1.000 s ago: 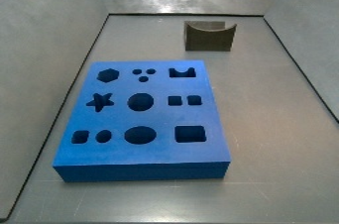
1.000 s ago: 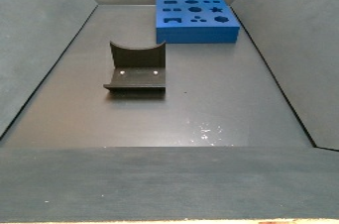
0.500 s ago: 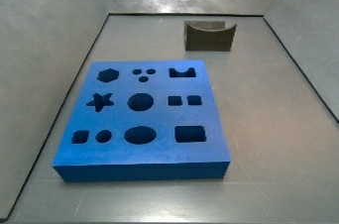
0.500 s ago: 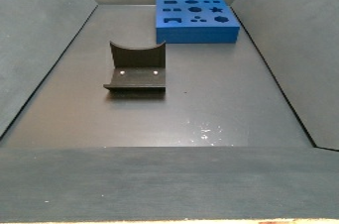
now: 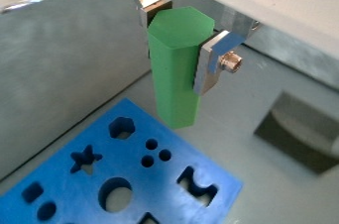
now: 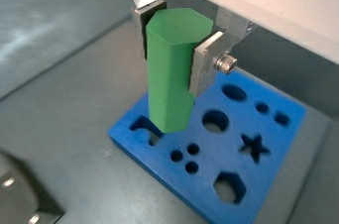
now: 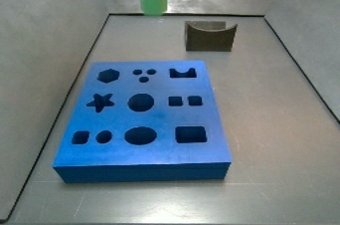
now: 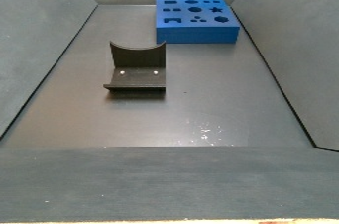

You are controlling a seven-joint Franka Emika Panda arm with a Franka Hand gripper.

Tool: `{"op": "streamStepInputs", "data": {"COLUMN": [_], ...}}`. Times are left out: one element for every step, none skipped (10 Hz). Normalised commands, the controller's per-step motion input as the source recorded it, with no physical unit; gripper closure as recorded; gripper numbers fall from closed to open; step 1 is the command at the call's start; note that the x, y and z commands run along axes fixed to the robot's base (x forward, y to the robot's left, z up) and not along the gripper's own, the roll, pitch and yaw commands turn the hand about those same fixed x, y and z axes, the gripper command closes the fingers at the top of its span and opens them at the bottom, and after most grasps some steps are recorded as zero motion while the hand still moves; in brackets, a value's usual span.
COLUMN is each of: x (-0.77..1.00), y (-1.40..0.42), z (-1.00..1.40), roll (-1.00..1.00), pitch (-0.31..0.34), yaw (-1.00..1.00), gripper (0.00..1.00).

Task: Pick up the hexagon object. Move up. Place the hexagon object on the fixture. Regrasp the hexagon object. Move to above the board. Insert the hexagon object.
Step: Insert the hexagon object.

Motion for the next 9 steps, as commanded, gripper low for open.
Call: {"op": "streamStepInputs", "data": {"x": [-0.30, -0.36, -0.39, 0.00, 0.00, -0.38, -0.38, 0.00, 0.00], "y": [0.01, 0.06, 0.15, 0.02, 0.00, 0.00, 0.00, 0.00, 0.00], "z": [-0.83, -0.84, -0.86, -0.04, -0.34, -0.73, -0.70, 0.00, -0.27], "roll": [-0.19, -0.27, -0.29, -0.08, -0.08, -0.39, -0.42, -0.08, 0.00], "pitch": [0.000, 0.000, 0.000, -0.100, 0.000, -0.071, -0.011, 0.000, 0.000], "yaw": [-0.81, -0.73, -0.58, 0.00, -0.03, -0.69, -0.65, 0.00, 0.00], "gripper": [1.00, 1.00, 1.00, 1.00, 1.00, 1.00, 1.00, 1.00, 1.00]}}
